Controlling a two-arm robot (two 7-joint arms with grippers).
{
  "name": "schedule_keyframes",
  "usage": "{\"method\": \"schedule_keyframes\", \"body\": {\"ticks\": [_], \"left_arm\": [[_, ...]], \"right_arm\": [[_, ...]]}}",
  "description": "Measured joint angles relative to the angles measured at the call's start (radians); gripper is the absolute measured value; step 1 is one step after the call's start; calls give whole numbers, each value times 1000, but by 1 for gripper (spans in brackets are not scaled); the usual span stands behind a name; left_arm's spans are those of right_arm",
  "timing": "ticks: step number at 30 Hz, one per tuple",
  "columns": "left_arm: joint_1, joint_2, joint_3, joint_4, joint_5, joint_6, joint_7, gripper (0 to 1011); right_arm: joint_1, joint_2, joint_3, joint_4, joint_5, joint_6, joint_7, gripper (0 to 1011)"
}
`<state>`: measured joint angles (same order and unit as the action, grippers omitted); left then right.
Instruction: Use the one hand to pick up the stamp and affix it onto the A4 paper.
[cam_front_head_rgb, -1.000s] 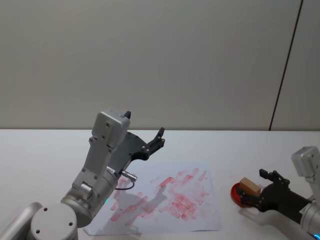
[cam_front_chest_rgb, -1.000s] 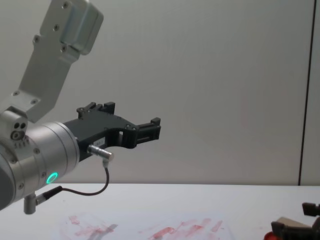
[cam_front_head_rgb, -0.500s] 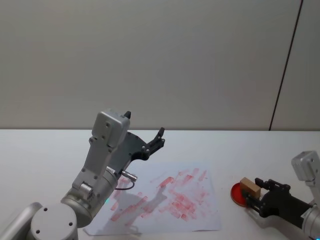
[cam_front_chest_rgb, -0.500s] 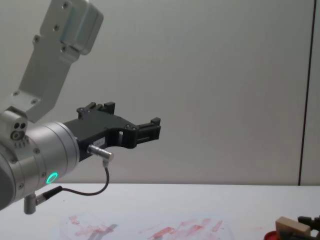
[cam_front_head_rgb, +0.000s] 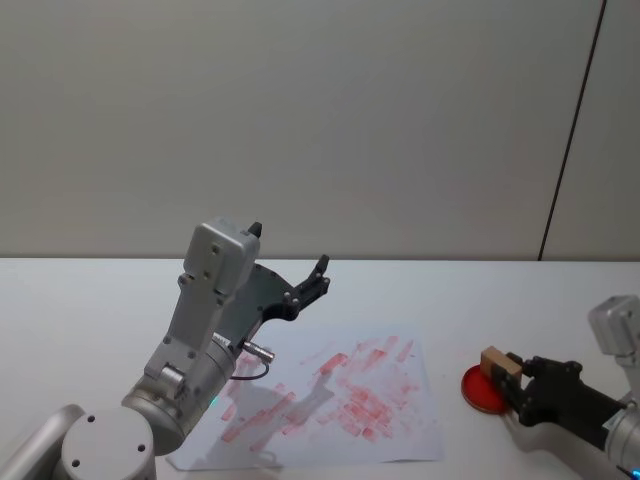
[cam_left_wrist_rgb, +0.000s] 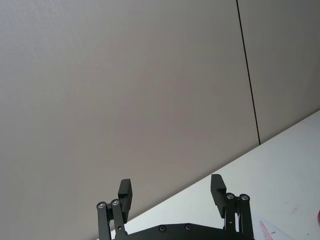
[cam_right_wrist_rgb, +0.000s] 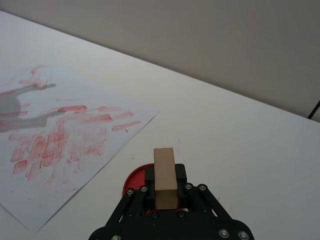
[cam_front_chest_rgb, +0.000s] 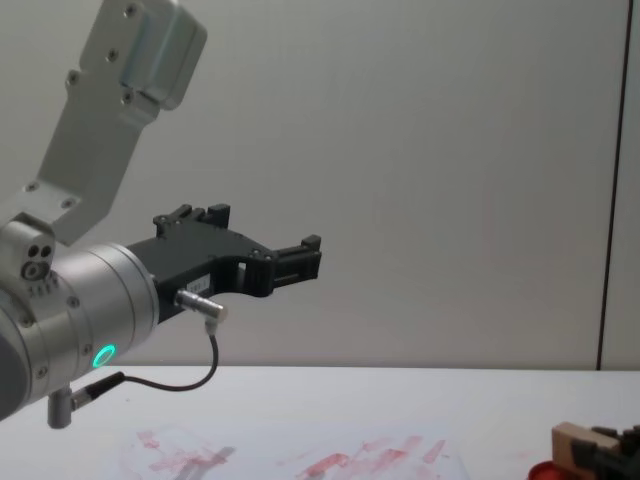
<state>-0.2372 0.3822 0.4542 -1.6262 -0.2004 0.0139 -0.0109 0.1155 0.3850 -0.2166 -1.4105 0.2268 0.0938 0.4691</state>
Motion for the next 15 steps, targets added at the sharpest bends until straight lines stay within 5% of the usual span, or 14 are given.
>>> {"method": "schedule_keyframes", "body": {"ticks": [15], "left_arm": [[0,0,0,0,0,0,0,1002]], "right_arm": [[8,-17,-15,-56,35,-28,25,216]]}}
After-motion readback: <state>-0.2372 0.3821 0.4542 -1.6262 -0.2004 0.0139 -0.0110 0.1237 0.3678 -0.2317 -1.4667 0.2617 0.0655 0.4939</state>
